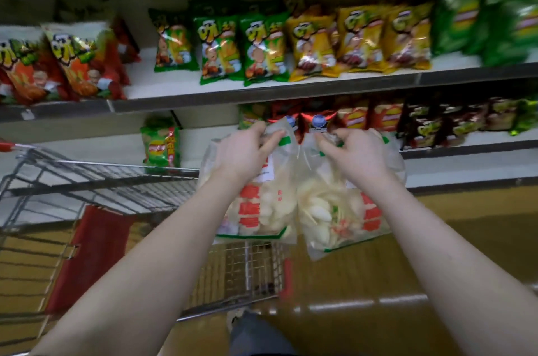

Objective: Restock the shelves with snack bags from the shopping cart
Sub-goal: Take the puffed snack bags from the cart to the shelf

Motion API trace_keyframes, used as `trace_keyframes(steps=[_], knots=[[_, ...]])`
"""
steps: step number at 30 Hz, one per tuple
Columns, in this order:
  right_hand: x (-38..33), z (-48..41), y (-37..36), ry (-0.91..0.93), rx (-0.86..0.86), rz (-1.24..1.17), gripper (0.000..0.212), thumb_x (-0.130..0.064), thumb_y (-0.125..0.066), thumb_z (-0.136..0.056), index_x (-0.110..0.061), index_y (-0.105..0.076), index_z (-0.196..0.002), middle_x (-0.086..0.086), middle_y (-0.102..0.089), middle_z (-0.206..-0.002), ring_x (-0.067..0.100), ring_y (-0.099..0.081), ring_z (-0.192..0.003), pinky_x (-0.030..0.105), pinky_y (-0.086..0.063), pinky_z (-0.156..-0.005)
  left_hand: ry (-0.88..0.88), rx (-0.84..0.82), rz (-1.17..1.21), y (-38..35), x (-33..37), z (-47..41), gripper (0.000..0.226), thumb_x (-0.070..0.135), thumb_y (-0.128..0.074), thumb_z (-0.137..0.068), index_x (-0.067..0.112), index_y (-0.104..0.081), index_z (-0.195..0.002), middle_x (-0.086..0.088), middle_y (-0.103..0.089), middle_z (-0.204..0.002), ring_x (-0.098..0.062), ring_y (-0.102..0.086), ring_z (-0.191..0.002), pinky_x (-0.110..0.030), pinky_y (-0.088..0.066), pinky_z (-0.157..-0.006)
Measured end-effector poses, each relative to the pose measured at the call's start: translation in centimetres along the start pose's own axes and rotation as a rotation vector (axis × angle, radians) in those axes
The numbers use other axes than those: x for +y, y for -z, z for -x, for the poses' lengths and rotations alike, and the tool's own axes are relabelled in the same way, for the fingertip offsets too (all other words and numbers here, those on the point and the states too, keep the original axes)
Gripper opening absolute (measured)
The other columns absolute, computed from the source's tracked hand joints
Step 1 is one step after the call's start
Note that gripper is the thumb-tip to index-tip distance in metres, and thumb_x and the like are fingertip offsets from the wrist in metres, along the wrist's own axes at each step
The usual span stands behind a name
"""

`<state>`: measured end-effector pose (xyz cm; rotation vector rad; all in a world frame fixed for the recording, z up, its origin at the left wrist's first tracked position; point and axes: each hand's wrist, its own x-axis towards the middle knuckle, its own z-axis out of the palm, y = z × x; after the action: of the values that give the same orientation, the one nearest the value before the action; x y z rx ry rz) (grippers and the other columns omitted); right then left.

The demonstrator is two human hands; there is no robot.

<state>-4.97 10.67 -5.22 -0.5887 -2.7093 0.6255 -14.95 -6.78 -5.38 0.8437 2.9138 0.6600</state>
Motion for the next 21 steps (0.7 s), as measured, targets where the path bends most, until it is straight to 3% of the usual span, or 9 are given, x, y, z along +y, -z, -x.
trace_keyframes(steps=[3,6,9,11,14,19,21], knots=[[6.7,2.5,6.6,-0.037,0.092,0.008,0.054,-0.055,-0.050,-0.087,-0.022,-0.034,-0.047,0.000,-0.039,-0.046,0.031,-0.050,-0.066,0.035,-0.039,-0.066,-0.114,0.003,-0.014,-1.8,9.3,0.4,0.049,0.062,-0.035,-0.093,0.016,-0.046,-0.081,-0.003,-0.065,-0.076,-0.030,-0.062,-0.077,-0.034,-0.039,-0.053],[11.9,4.6,12.0,-0.086,0.156,0.018,0.052,-0.052,-0.052,-0.087,-0.022,-0.035,-0.048,0.001,-0.041,-0.046,0.028,-0.051,-0.062,0.034,-0.032,-0.054,-0.178,0.010,-0.018,-3.4,17.0,0.6,0.055,0.063,-0.033,-0.093,0.013,-0.055,-0.104,-0.004,-0.069,-0.091,-0.030,-0.064,-0.085,-0.040,-0.053,-0.067],[17.2,6.7,16.6,-0.162,0.213,0.024,0.054,-0.051,-0.052,-0.088,-0.017,-0.033,-0.049,0.000,-0.038,-0.045,0.021,-0.045,-0.052,0.033,-0.028,-0.048,-0.257,-0.003,-0.042,-5.3,24.1,0.7,0.056,0.064,-0.033,-0.093,0.014,-0.055,-0.106,-0.002,-0.069,-0.091,-0.030,-0.064,-0.087,-0.041,-0.054,-0.069],[20.6,8.0,18.8,-0.224,0.256,0.040,0.054,-0.052,-0.052,-0.088,-0.017,-0.032,-0.050,0.000,-0.036,-0.045,0.020,-0.043,-0.051,0.034,-0.028,-0.048,-0.327,-0.013,-0.045,-7.0,28.2,0.1,0.053,0.064,-0.034,-0.093,0.015,-0.053,-0.100,-0.005,-0.067,-0.086,-0.031,-0.063,-0.084,-0.038,-0.051,-0.064],[25.4,9.3,21.3,-0.305,0.312,0.066,0.054,-0.052,-0.049,-0.088,-0.017,-0.029,-0.052,0.000,-0.032,-0.045,0.020,-0.039,-0.050,0.032,-0.024,-0.048,-0.438,-0.049,-0.010,-9.6,33.8,-0.9,0.044,0.061,-0.037,-0.094,0.019,-0.040,-0.080,0.000,-0.054,-0.066,-0.031,-0.059,-0.076,-0.034,-0.035,-0.054],[34.4,9.5,25.6,-0.411,0.387,0.106,0.056,-0.056,-0.045,-0.088,-0.017,-0.027,-0.052,0.000,-0.032,-0.045,0.024,-0.038,-0.053,0.033,-0.018,-0.049,-0.590,-0.078,-0.005,-15.2,43.9,-4.6,0.047,0.062,-0.037,-0.093,0.016,-0.047,-0.086,-0.005,-0.059,-0.072,-0.033,-0.059,-0.079,-0.038,-0.042,-0.063],[36.9,8.9,26.7,-0.419,0.388,0.123,0.056,-0.056,-0.045,-0.089,-0.017,-0.028,-0.051,0.000,-0.033,-0.045,0.024,-0.039,-0.053,0.032,-0.018,-0.049,-0.624,-0.099,-0.002,-16.8,46.5,-6.1,0.047,0.062,-0.036,-0.093,0.017,-0.043,-0.082,0.000,-0.052,-0.065,-0.033,-0.059,-0.078,-0.037,-0.040,-0.062]])
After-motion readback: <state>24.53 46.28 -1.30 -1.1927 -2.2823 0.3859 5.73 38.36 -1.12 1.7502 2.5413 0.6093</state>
